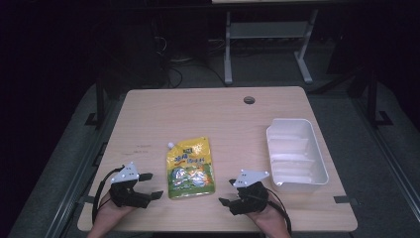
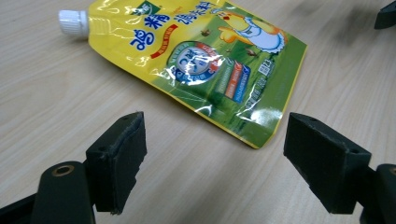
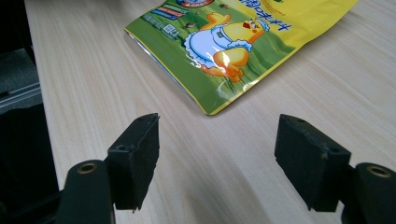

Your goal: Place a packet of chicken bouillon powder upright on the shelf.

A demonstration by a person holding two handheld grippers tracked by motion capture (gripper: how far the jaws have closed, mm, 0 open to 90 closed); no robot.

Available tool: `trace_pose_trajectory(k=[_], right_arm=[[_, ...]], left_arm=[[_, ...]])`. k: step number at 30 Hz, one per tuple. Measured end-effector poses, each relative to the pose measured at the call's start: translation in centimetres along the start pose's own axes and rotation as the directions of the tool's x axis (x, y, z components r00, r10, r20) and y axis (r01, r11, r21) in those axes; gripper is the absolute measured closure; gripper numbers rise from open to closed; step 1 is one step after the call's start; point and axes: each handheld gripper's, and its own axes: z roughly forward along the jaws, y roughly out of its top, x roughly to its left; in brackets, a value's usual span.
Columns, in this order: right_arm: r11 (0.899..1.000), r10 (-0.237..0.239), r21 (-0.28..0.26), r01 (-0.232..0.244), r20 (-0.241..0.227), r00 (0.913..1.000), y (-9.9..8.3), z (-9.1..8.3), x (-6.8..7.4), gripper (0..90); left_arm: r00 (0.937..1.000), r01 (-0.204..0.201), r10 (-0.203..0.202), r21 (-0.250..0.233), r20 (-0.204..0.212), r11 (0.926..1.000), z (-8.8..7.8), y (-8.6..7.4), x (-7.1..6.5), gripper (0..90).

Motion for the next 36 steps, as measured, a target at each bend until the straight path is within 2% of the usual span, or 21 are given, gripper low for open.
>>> trace_pose_trajectory(k=[5, 9, 12, 15, 16, 18, 23, 32, 36], right_arm=[[1.000, 0.015, -0.019, -0.015, 0.006, 0.9999, 0.0, -0.2, -0.4, 30.1], [0.999, 0.033, -0.023, -0.033, 0.011, 0.9994, -0.1, -0.4, -0.7, 29.7], [0.999, 0.040, -0.029, -0.039, 0.018, 0.9990, -0.1, -0.5, -0.8, 29.4], [0.999, 0.038, -0.024, -0.037, 0.019, 0.9991, 0.0, -0.4, -0.8, 29.2], [0.999, 0.036, -0.021, -0.036, 0.020, 0.9992, 0.1, -0.2, -0.7, 28.9], [0.999, 0.035, -0.018, -0.034, 0.019, 0.9992, 0.1, -0.2, -0.7, 28.9], [0.999, 0.032, -0.008, -0.032, 0.015, 0.9994, 0.3, 0.4, -0.4, 27.7], [0.999, 0.039, -0.007, -0.039, -0.018, 0.9991, 1.7, 1.3, -0.1, 24.6], [1.000, 0.031, 0.000, -0.031, -0.030, 0.9991, 3.4, 2.1, -0.1, 24.0]], left_arm=[[0.9998, 0.022, -0.022, -0.026, -0.002, 0.9994, -0.3, 0.0, 0.2, 20.7], [0.9997, 0.023, -0.023, -0.028, -0.004, 0.9993, -0.4, 0.1, 0.3, 21.1], [0.9999, 0.010, -0.010, -0.023, -0.011, 0.9997, -0.3, 0.2, 0.1, 21.7], [0.9999, 0.011, -0.011, -0.017, -0.001, 0.9998, 0.0, 0.2, 0.0, 21.7], [0.9999, -0.009, 0.009, -0.001, -0.006, 1.0000, 0.3, 0.4, -0.2, 21.7], [0.9998, -0.018, 0.018, 0.001, -0.005, 0.9998, 0.4, 0.4, -0.3, 21.7], [0.9998, -0.016, 0.016, -0.014, 0.007, 0.9998, 0.5, 0.8, -0.6, 22.2], [0.9999, -0.010, 0.010, -0.020, -0.004, 0.9998, 0.6, 1.1, -0.3, 25.8], [0.9999, -0.010, 0.010, -0.014, -0.007, 0.9999, 0.6, 1.2, -0.1, 28.4]])
